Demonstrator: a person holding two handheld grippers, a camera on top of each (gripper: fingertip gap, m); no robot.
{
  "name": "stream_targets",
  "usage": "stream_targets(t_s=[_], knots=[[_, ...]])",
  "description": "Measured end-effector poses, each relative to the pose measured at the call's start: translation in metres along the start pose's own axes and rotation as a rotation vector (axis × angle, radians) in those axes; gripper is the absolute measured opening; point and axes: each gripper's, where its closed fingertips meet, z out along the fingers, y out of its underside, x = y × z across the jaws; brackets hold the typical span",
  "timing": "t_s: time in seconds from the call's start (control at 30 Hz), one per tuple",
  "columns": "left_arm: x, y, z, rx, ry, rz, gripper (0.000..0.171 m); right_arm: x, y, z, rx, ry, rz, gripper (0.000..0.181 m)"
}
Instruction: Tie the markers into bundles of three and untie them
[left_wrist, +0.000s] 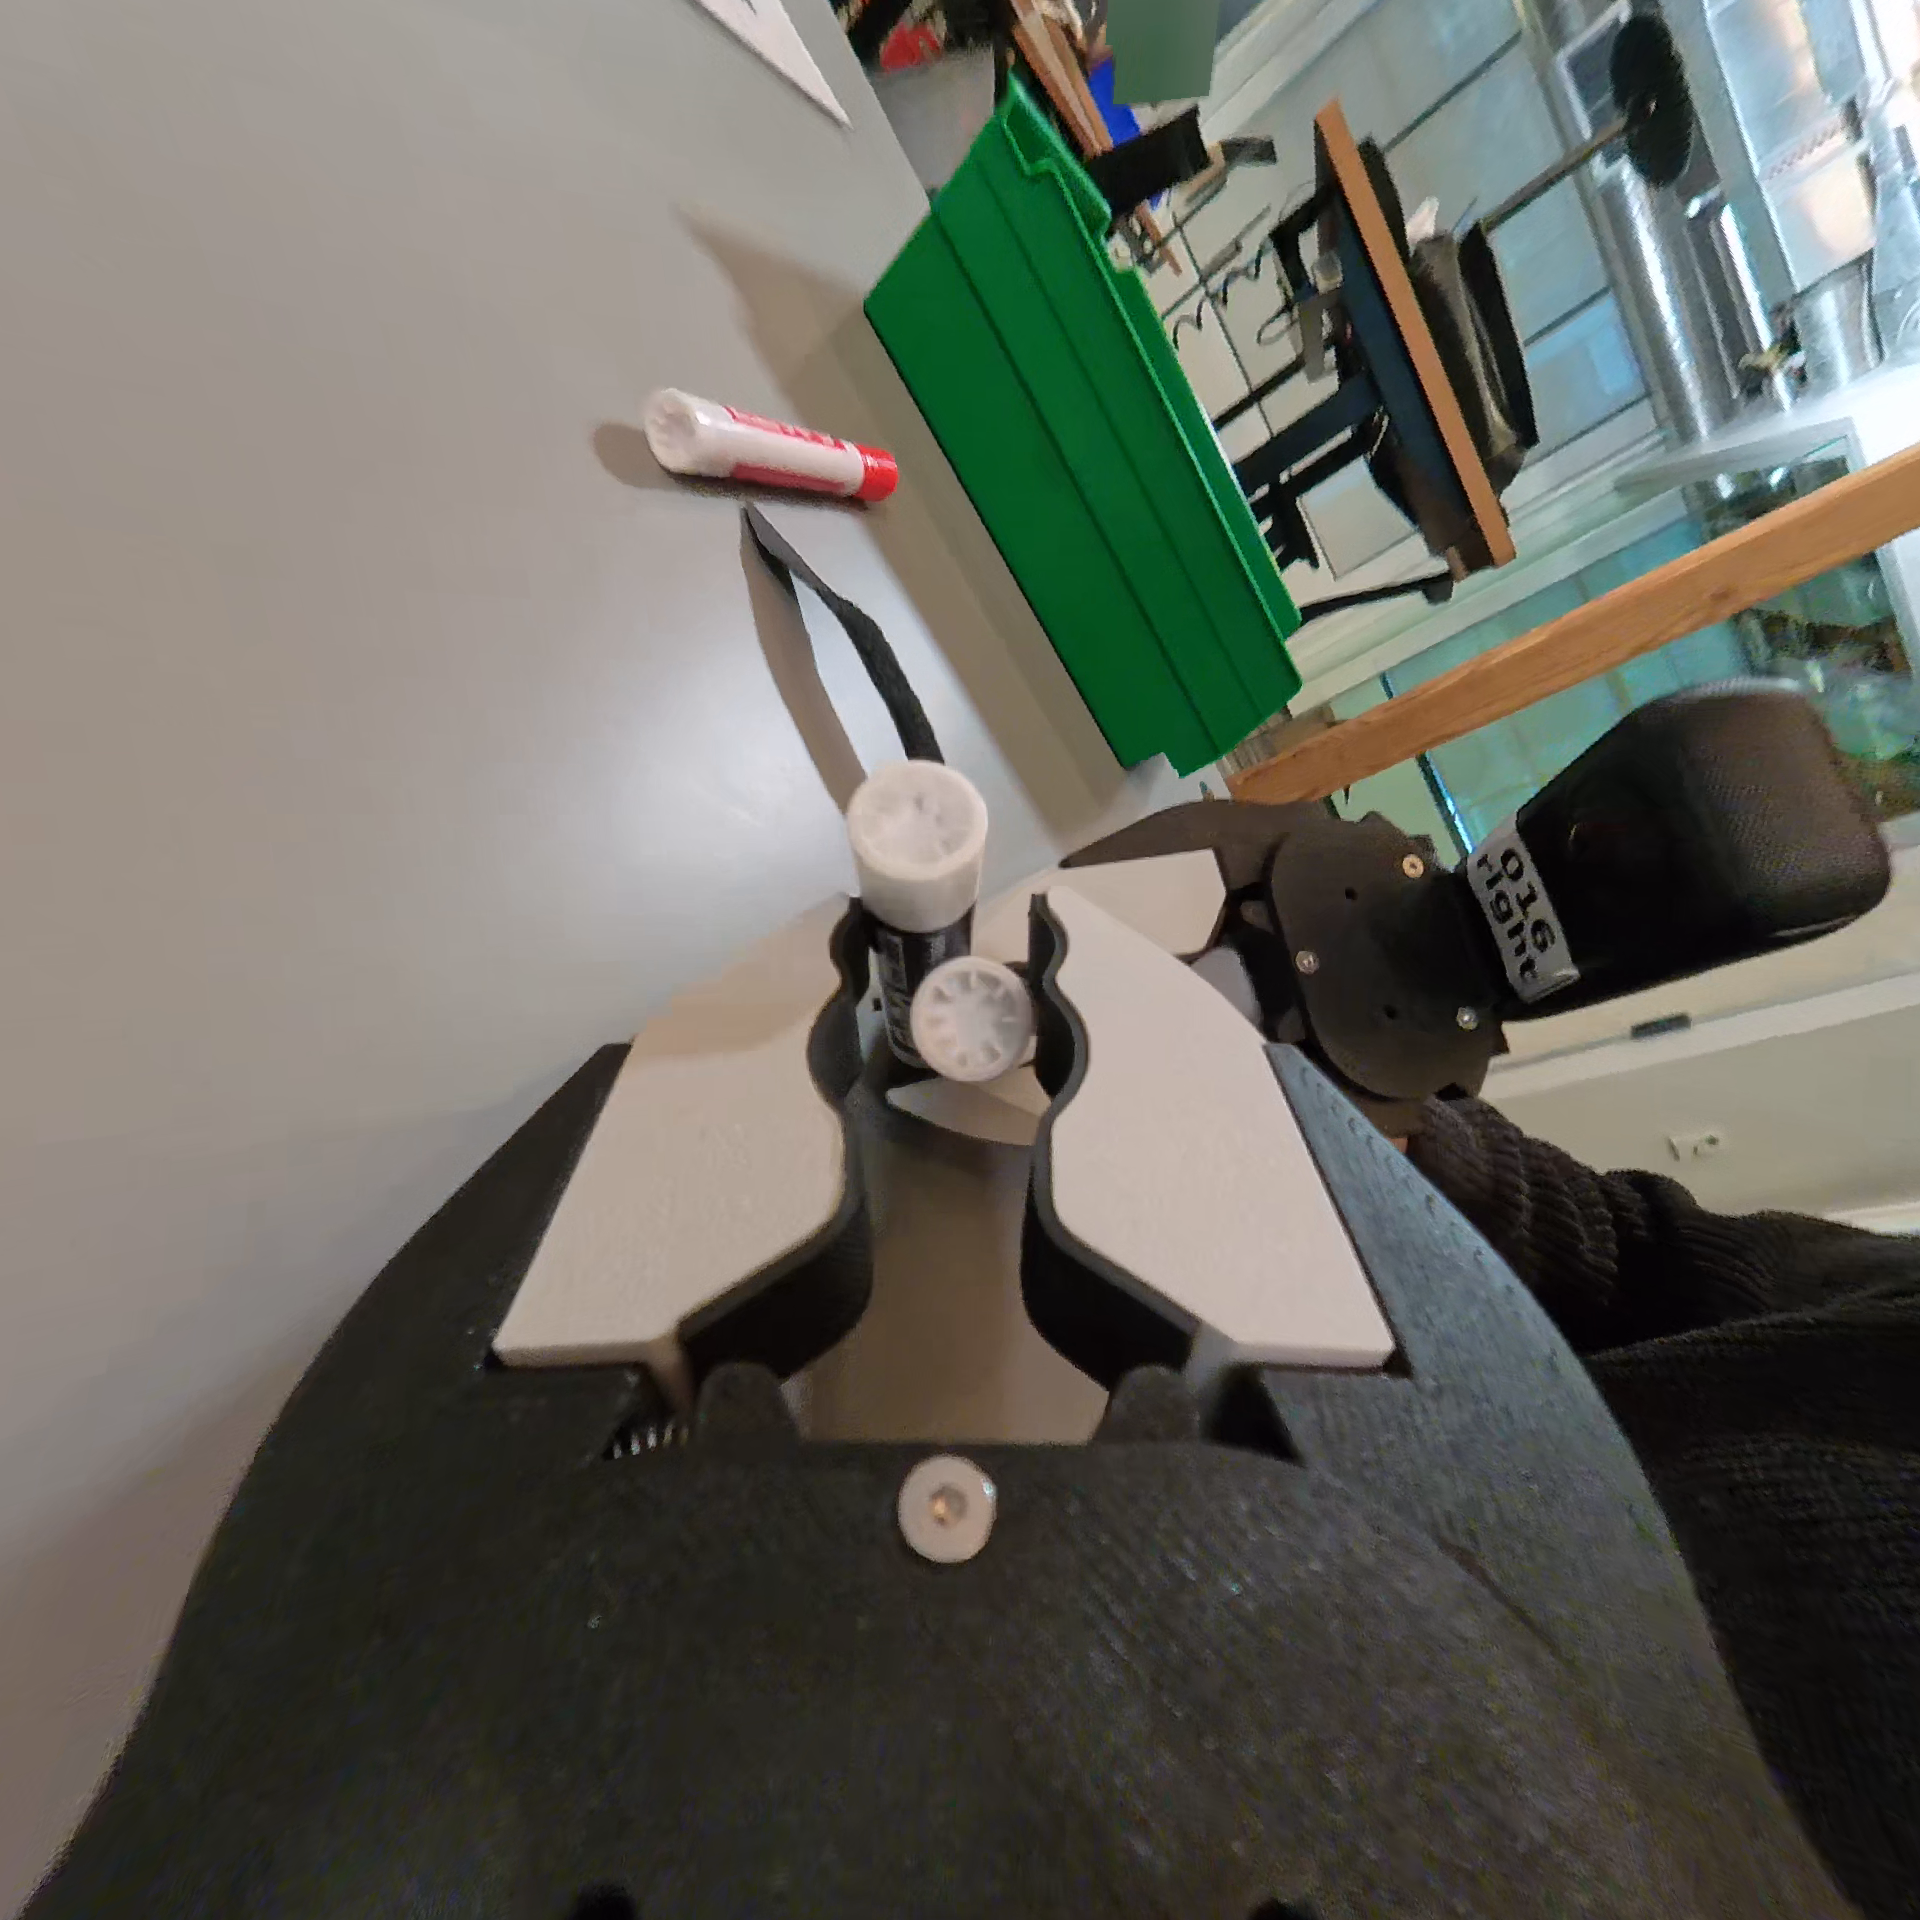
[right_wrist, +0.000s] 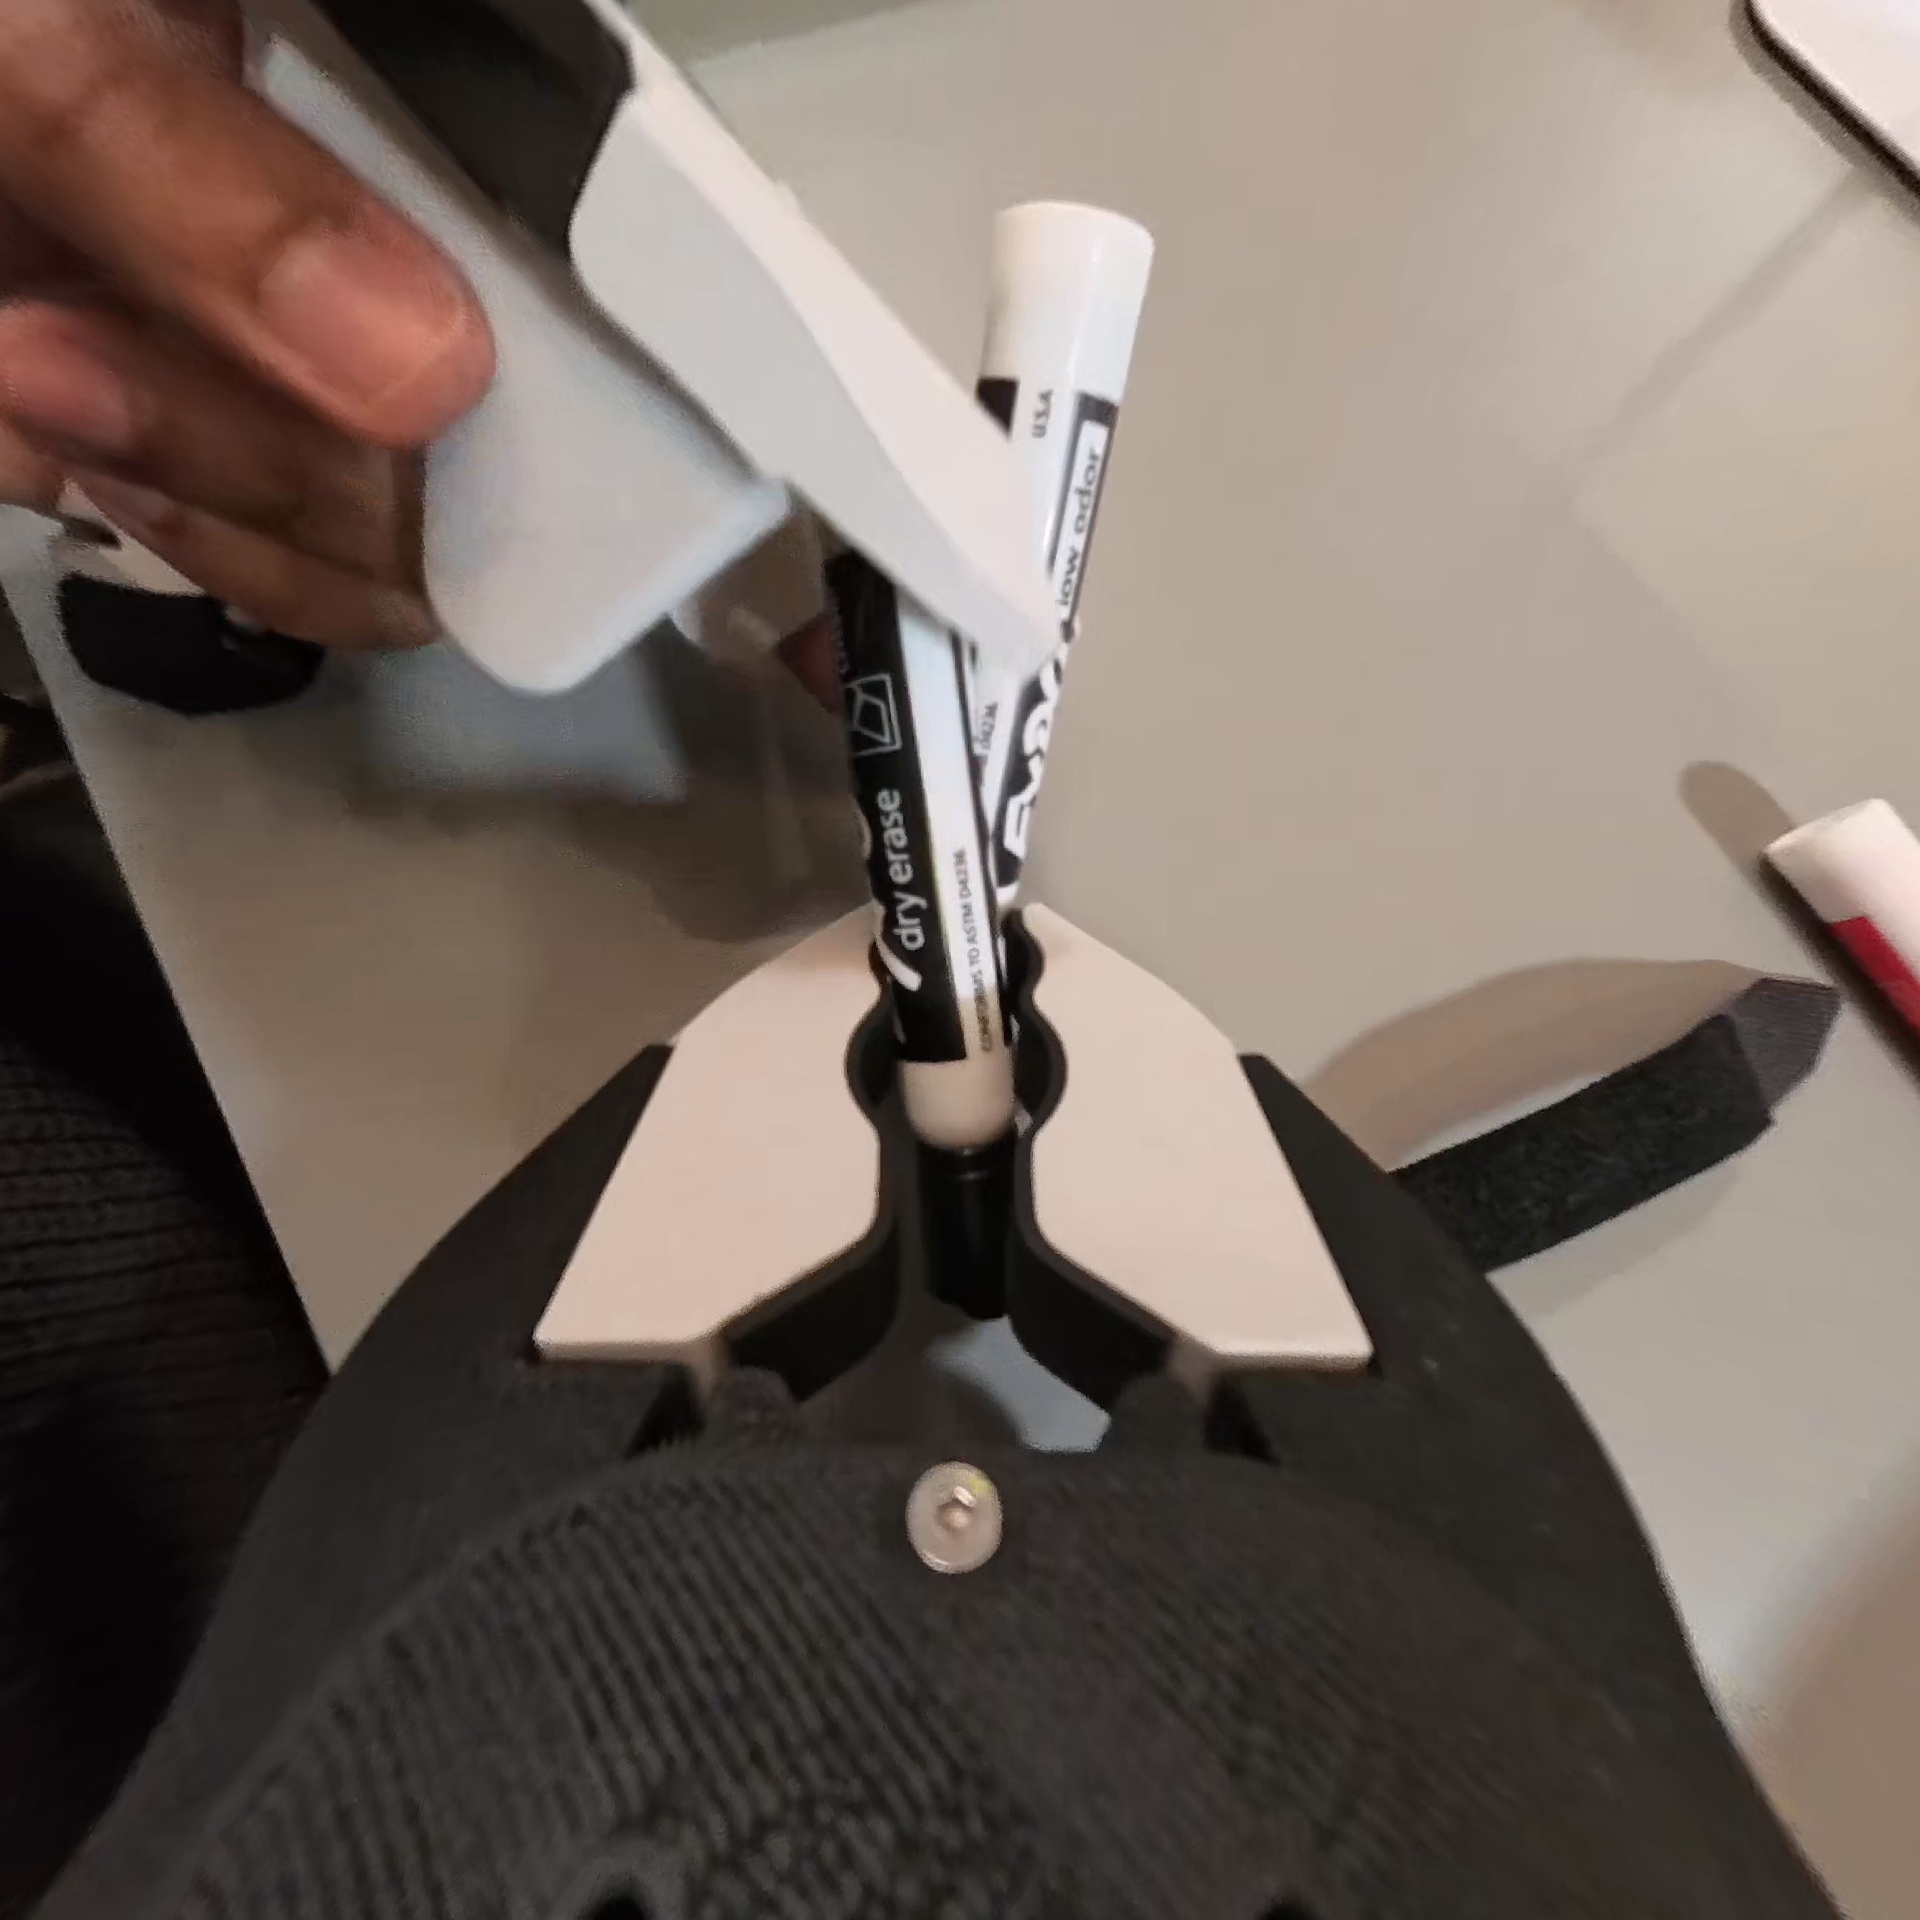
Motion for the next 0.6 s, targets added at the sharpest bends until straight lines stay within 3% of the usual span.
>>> stream_targets(t_s=[0.1, 0.4, 0.6], knots=[[-0.007, -0.009, -0.006, 0.05, -0.014, -0.035, 0.02, -0.001, 0.0, -0.001, 0.001, -0.013, 0.007, 0.019], [-0.011, -0.015, -0.013, 0.062, -0.004, -0.062, 0.021, 0.007, 0.002, -0.007, -0.001, -0.01, 0.021, 0.018], [-0.004, -0.022, -0.015, 0.109, 0.047, -0.062, 0.02, -0.003, -0.008, -0.015, 0.097, -0.22, 0.277, 0.017]])
